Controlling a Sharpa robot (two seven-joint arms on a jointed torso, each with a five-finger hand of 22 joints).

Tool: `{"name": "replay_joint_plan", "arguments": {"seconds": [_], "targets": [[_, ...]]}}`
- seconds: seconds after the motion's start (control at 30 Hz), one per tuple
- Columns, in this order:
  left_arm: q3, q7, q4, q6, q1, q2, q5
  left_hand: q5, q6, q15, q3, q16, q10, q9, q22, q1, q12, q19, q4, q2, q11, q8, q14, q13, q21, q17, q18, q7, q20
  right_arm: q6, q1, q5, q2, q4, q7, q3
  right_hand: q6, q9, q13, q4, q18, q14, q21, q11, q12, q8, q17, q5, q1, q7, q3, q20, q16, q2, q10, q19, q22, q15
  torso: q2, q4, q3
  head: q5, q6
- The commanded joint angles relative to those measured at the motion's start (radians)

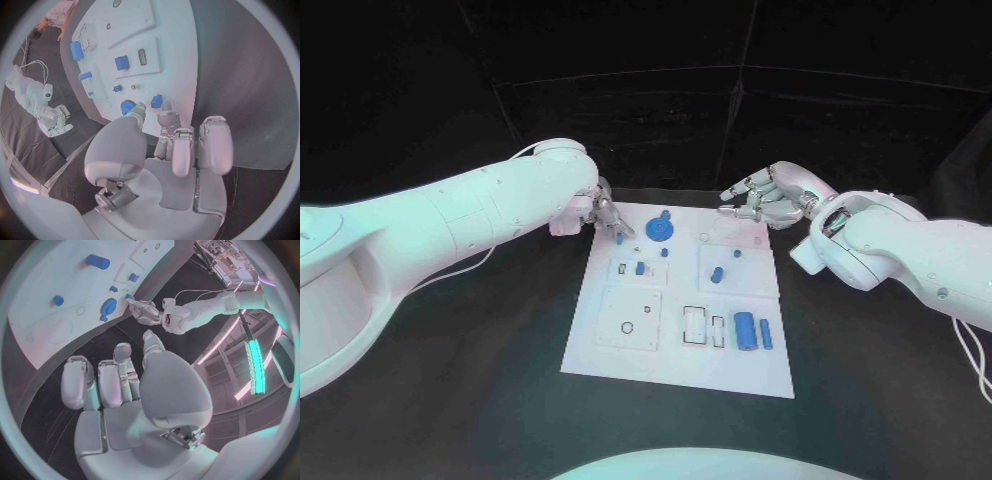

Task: Assemble the parts on the task board

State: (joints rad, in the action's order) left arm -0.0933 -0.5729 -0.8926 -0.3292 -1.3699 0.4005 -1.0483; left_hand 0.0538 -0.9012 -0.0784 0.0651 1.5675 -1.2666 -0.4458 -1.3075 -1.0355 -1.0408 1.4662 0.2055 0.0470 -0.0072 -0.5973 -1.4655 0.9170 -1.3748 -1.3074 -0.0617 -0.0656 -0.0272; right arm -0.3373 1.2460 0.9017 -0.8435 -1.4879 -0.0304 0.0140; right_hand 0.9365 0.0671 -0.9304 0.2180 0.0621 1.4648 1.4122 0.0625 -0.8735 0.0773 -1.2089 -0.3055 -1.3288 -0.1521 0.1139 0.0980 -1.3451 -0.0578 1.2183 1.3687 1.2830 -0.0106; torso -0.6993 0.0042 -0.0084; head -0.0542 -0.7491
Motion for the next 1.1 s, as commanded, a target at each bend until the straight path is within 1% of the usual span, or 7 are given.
{"name": "replay_joint_plan", "arguments": {"seconds": [0.03,0.27,0.5,0.6,0.77,0.93,1.1], "targets": [[0.0,0.022,0.003,-0.003,-0.001,-0.002,-0.009,-0.003,-0.008,0.005,-0.008,0.003,0.005,0.002,-0.004,-0.011,-0.003,0.008,0.001,-0.004,-0.003,0.004,-0.105,0.001,0.001,-0.263,0.003,0.003,-0.007,0.0,0.002,0.001,0.001,0.0,-0.008,0.0,-0.003,0.001,0.001,0.001,0.007,0.031,-0.003,0.001,0.005,0.0,0.001,-0.002,0.006,0.001,0.006,0.001,0.003,0.003,-0.009,-0.005,-0.001,-0.001,0.001,0.0009,0.0004,0.001,0.0],[0.0,0.027,0.007,-0.002,0.001,-0.005,-0.009,-0.003,-0.017,0.003,-0.01,0.003,0.005,0.007,-0.005,-0.038,-0.004,0.008,-0.01,-0.016,-0.005,0.005,-0.105,-0.001,0.001,-0.263,0.003,0.005,-0.006,0.001,0.002,0.001,0.003,0.002,-0.009,0.0,-0.003,0.001,0.0,0.001,0.007,0.031,-0.004,0.001,0.004,0.0,0.001,-0.003,0.004,0.001,0.007,0.001,0.003,0.005,-0.008,-0.005,-0.002,-0.001,0.001,0.0005,0.0002,0.002,0.001],[0.0,0.027,0.013,-0.002,0.001,-0.007,-0.009,-0.003,-0.022,0.002,0.006,0.003,0.006,0.015,-0.005,-0.087,-0.005,0.008,-0.035,-0.046,-0.007,0.008,-0.105,-0.004,0.002,-0.263,0.003,0.006,-0.005,0.002,0.002,0.001,0.004,0.003,-0.009,0.0,-0.003,0.001,0.0,0.001,0.007,0.031,-0.004,0.001,0.004,0.0,0.002,-0.004,0.004,0.001,0.007,0.001,0.004,0.006,-0.008,-0.005,-0.002,-0.001,0.001,0.0007,0.0,0.002,0.001],[0.0,0.029,0.014,-0.002,0.001,-0.008,-0.009,-0.004,-0.023,0.0,0.033,0.003,0.007,0.019,-0.005,-0.131,-0.004,0.008,-0.06,-0.073,-0.009,0.01,-0.105,-0.006,0.003,-0.263,0.003,0.009,-0.003,0.002,0.002,0.001,0.004,0.003,-0.009,0.0,-0.003,0.001,0.0,0.001,0.007,0.031,-0.004,0.001,0.003,0.0,0.002,-0.004,0.003,0.001,0.007,0.001,0.004,0.006,-0.008,-0.005,-0.002,-0.001,0.001,0.0008,0.0,0.002,0.001],[0.0,0.042,0.014,-0.007,0.001,-0.01,-0.009,-0.004,-0.023,-0.004,0.082,0.003,0.009,0.025,-0.007,-0.202,-0.001,0.007,-0.108,-0.1,-0.015,0.015,-0.105,-0.009,0.003,-0.263,0.003,0.016,0.0,0.002,0.002,0.001,0.005,0.003,-0.009,0.0,-0.003,0.001,0.0,0.001,0.007,0.031,-0.004,0.001,0.003,0.0,0.002,-0.004,0.003,0.001,0.007,0.001,0.004,0.006,-0.008,-0.005,-0.002,-0.001,0.001,0.0008,0.0003,0.001,-0.001],[0.0,0.064,0.011,0.005,0.001,-0.009,-0.009,-0.007,-0.028,-0.008,0.157,0.003,0.001,0.031,-0.01,-0.271,-0.003,0.008,-0.161,-0.138,-0.022,0.02,-0.105,-0.003,0.002,-0.263,0.004,0.023,0.004,0.002,0.002,0.001,0.005,0.004,-0.009,0.0,-0.003,0.001,-0.001,0.0,0.007,0.031,-0.005,0.0,0.002,0.0,0.002,-0.005,0.002,0.001,0.007,0.001,0.004,0.008,-0.007,-0.006,-0.003,-0.002,0.001,0.001,0.0003,0.002,-0.003],[0.0,0.079,-0.001,0.03,0.001,0.001,-0.01,-0.007,-0.031,-0.006,0.196,0.003,-0.005,0.032,-0.011,-0.276,0.003,0.007,-0.183,-0.133,-0.02,0.021,-0.105,-0.007,0.002,-0.263,0.004,0.019,0.006,0.002,0.002,0.001,0.005,0.005,-0.01,0.0,-0.003,0.001,-0.001,0.0,0.007,0.031,-0.005,0.0,0.002,0.0,0.002,-0.005,0.002,0.001,0.007,0.001,0.004,0.008,-0.007,-0.006,-0.003,-0.002,0.001,0.0025,0.0001,0.002,-0.006]]}}
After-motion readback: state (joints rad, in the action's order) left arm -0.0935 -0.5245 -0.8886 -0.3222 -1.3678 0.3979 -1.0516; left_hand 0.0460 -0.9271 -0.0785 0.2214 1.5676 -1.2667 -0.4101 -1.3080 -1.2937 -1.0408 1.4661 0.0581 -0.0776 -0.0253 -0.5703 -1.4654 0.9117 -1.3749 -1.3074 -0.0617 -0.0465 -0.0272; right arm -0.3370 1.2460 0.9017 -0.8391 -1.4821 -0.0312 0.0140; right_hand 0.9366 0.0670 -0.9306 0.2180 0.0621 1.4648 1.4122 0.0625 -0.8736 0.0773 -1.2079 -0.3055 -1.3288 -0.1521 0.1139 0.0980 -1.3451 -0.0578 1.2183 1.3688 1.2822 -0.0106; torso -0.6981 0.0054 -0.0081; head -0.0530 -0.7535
